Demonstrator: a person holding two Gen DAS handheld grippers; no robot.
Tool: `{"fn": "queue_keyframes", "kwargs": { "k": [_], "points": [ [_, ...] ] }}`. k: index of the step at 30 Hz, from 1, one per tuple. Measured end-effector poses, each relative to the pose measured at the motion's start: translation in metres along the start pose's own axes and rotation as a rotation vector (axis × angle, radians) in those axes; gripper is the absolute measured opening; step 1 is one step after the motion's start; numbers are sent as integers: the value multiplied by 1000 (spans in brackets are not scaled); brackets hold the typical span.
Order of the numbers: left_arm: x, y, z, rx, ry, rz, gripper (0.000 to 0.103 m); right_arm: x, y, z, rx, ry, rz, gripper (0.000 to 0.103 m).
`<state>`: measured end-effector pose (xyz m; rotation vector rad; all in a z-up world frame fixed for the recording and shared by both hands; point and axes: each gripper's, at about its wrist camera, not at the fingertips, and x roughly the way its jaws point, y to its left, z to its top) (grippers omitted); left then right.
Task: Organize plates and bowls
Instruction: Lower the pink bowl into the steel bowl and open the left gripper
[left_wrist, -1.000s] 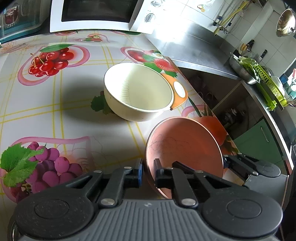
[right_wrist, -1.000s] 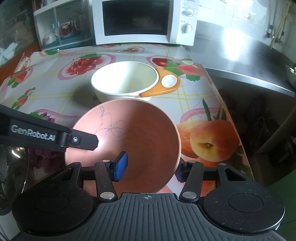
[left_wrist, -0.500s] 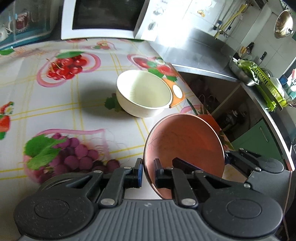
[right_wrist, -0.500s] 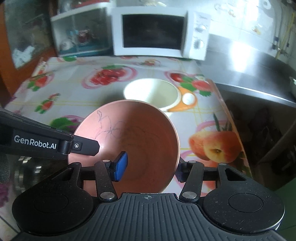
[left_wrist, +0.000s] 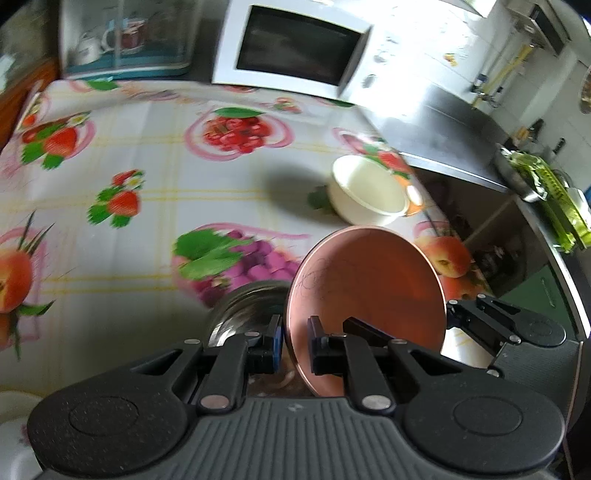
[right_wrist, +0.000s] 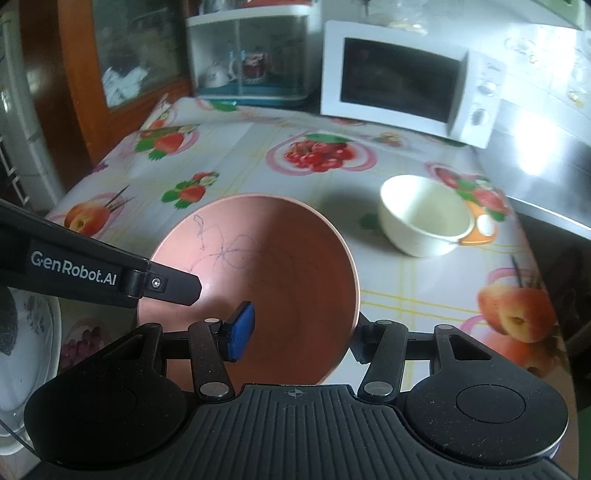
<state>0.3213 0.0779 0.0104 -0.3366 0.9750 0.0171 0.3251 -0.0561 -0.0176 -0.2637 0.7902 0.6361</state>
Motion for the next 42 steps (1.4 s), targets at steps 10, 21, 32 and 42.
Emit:
{"fn": "queue_keyframes", "kwargs": {
  "k": [10, 21, 32, 42],
  "points": [
    [11, 25, -13, -39, 57, 16, 12, 17, 15, -6, -46, 48, 12, 54],
    [15, 35, -18, -39, 70, 31, 21, 24, 22, -9, -92, 57, 6, 55],
    [7, 24, -18, 28, 48, 41, 61, 24, 21, -10, -88, 67, 5, 54],
    [1, 19, -6, 33, 14, 41, 66, 10, -1, -3, -28, 35, -5, 57]
  ]
}}
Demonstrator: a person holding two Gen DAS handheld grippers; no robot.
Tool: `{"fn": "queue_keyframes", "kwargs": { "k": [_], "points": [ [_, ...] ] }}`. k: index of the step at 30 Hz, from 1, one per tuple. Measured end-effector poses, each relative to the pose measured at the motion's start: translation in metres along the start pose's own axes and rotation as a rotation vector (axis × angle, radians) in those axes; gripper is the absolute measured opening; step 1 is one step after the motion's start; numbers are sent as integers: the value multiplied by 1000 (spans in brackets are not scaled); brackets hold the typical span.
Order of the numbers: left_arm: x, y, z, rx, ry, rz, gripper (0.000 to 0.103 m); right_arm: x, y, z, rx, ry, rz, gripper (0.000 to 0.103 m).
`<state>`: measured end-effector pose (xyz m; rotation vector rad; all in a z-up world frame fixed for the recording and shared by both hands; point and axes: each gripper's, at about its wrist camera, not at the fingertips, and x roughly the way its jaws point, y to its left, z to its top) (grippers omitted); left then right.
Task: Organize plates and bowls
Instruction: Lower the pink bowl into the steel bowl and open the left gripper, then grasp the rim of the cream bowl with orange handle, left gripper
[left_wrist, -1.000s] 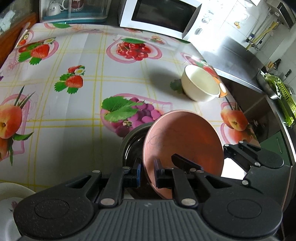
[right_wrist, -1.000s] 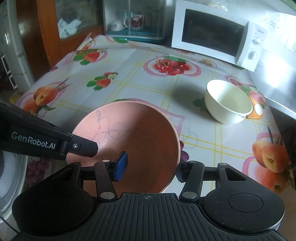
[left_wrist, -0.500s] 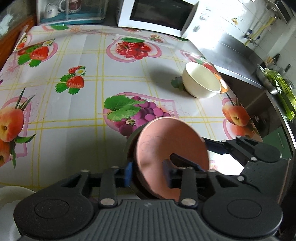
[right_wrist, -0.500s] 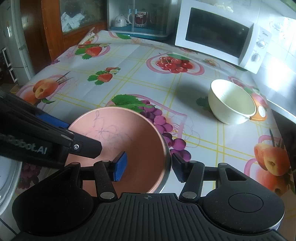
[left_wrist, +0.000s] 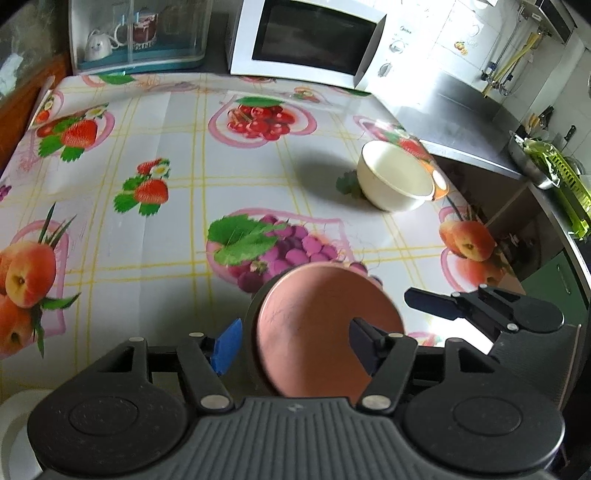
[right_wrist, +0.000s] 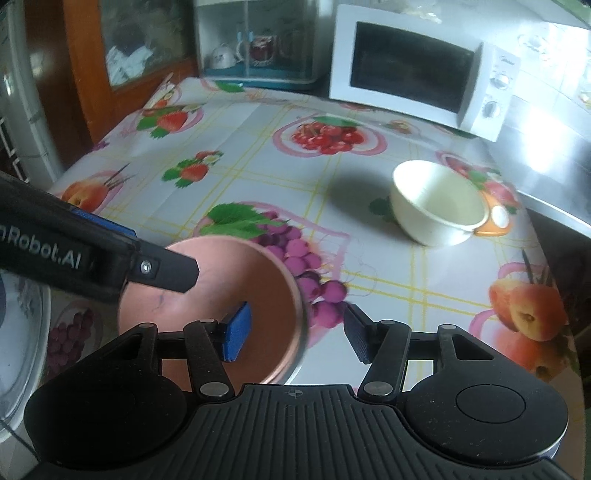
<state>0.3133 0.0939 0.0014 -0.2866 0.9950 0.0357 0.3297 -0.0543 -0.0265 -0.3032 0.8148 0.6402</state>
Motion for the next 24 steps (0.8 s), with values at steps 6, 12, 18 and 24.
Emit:
{"fn": "queue_keyframes", "kwargs": {
  "k": [6, 12, 18, 24],
  "points": [
    [5, -13, 28, 11, -36, -23, 66, -4, -34, 16, 47, -24, -56, 57],
    [28, -25, 67, -3, -43, -34, 66, 6, -81, 34, 107, -40, -138, 57],
    [59, -35, 103, 20, -39, -27, 64, 26, -133, 53, 207, -50, -201, 57],
    [94, -43, 132, 21, -21, -44, 63, 51, -167, 68, 274, -42, -215, 57]
  ]
}}
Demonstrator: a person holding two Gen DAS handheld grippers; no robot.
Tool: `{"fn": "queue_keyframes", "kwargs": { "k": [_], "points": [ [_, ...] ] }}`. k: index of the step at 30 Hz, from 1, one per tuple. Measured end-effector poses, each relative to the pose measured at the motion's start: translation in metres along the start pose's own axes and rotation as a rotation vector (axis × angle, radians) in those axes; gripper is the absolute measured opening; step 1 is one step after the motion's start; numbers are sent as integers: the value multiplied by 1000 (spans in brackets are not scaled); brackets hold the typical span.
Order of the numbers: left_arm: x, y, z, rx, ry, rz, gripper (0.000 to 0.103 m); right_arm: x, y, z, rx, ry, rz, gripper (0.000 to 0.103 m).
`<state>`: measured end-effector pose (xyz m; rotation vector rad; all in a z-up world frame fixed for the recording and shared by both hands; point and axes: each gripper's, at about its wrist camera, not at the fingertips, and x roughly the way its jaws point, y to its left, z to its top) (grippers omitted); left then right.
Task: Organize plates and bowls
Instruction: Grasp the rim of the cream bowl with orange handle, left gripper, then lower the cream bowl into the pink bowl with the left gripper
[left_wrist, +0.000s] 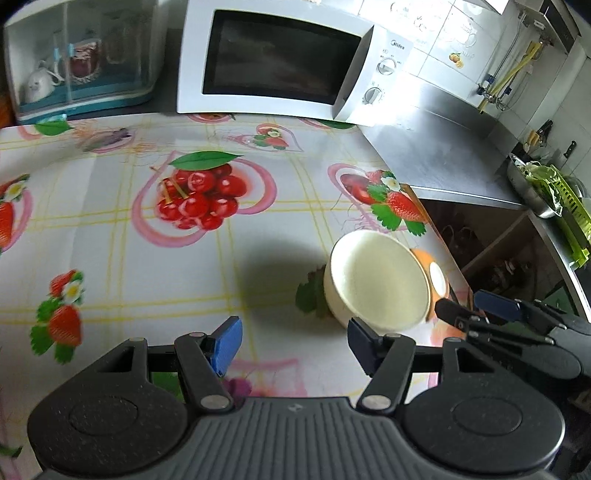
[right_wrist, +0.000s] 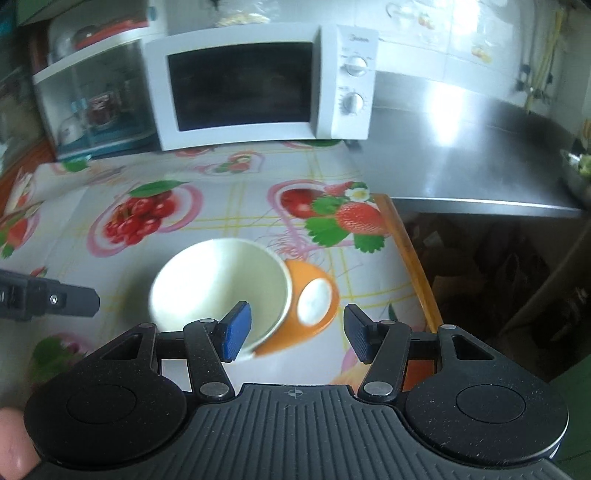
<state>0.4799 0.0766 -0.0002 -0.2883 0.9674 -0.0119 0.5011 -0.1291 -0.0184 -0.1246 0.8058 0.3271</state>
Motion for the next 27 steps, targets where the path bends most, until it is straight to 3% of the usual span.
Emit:
{"fn": "queue_keyframes", "kwargs": {
  "k": [8, 16, 19, 25, 27],
  "points": [
    [43, -4, 24, -36, 21, -51, 63, 38, -18, 5, 74, 55, 15, 57],
    [76, -3, 30, -76, 40, -78, 63, 58, -15, 2, 67, 87, 50, 57],
    [84, -6, 29, -65, 53, -83, 53, 64, -13, -1, 74, 101, 67, 57],
    [97, -10, 26, -55, 79, -128, 22, 68, -9, -5, 47, 109, 67, 55],
    [99, -11, 25, -47, 81, -122, 17, 67, -8, -6, 39, 106, 60, 54]
  ]
}}
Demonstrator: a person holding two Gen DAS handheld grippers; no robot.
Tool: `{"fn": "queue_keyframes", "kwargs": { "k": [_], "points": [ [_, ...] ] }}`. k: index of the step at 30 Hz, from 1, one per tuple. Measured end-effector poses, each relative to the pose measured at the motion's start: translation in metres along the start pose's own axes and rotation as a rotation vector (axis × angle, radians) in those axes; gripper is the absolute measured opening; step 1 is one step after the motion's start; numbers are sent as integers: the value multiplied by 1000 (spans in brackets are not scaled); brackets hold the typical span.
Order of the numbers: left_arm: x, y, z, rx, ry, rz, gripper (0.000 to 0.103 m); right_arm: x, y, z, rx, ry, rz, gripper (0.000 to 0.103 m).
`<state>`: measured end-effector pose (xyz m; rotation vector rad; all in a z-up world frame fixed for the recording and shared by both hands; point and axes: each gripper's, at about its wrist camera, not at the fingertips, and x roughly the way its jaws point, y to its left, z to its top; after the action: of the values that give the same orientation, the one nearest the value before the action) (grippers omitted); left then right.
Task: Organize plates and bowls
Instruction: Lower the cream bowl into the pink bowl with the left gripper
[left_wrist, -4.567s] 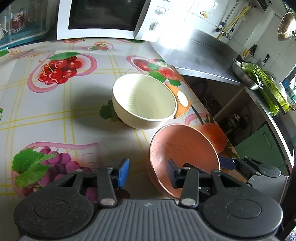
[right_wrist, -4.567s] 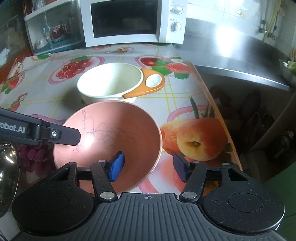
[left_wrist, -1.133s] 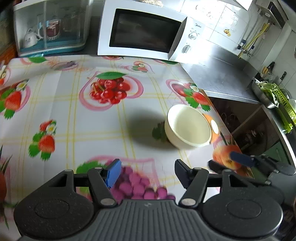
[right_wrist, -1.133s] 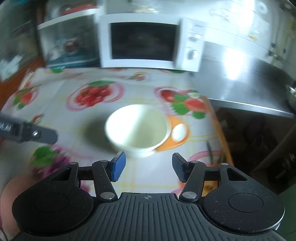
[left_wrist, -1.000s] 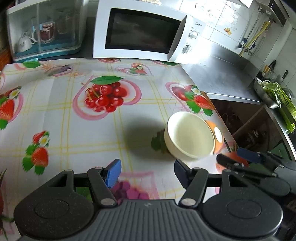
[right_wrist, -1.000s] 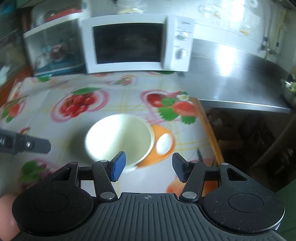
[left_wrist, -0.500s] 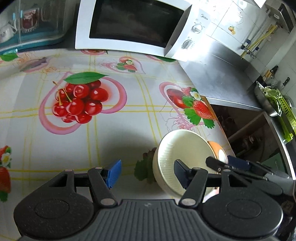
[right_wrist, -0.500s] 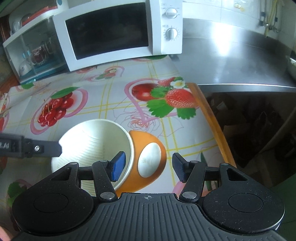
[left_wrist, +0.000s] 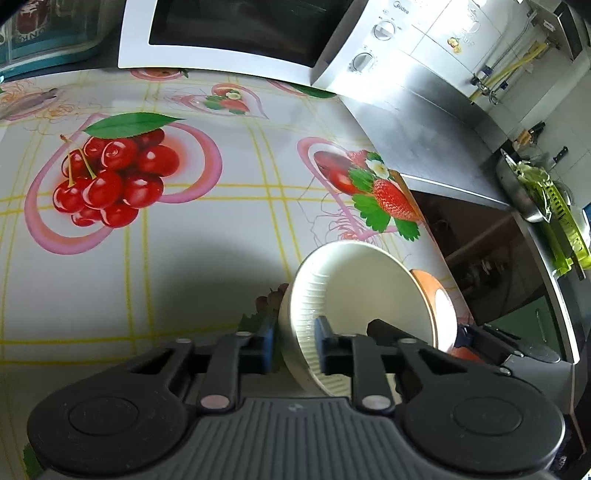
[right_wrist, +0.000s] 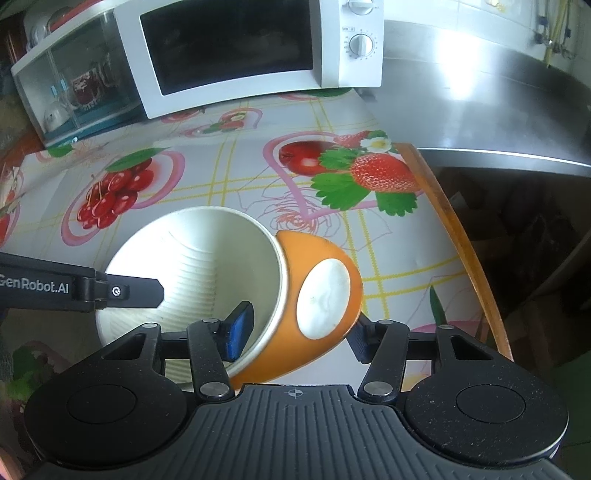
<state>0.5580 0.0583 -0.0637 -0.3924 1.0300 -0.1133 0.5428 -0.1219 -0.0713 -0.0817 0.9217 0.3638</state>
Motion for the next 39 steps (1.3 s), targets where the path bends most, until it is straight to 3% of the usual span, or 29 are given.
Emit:
{"fn": "queue_keyframes", "kwargs": {
  "k": [10, 20, 29, 39],
  "points": [
    [-9, -4, -8, 30, 2, 45, 12, -16, 11, -8, -43, -18, -4, 54],
    [-68, -10, -33, 13, -30, 46, 12, -82, 38, -22, -86, -76, 21, 55],
    [-148, -9, -84, 5, -84, 86, 13, -143, 83, -59, -162, -125, 61, 55],
    [-195, 11, -141, -36, -99, 138, 13, -163, 120, -103, -215, -116, 106, 55]
  ]
}}
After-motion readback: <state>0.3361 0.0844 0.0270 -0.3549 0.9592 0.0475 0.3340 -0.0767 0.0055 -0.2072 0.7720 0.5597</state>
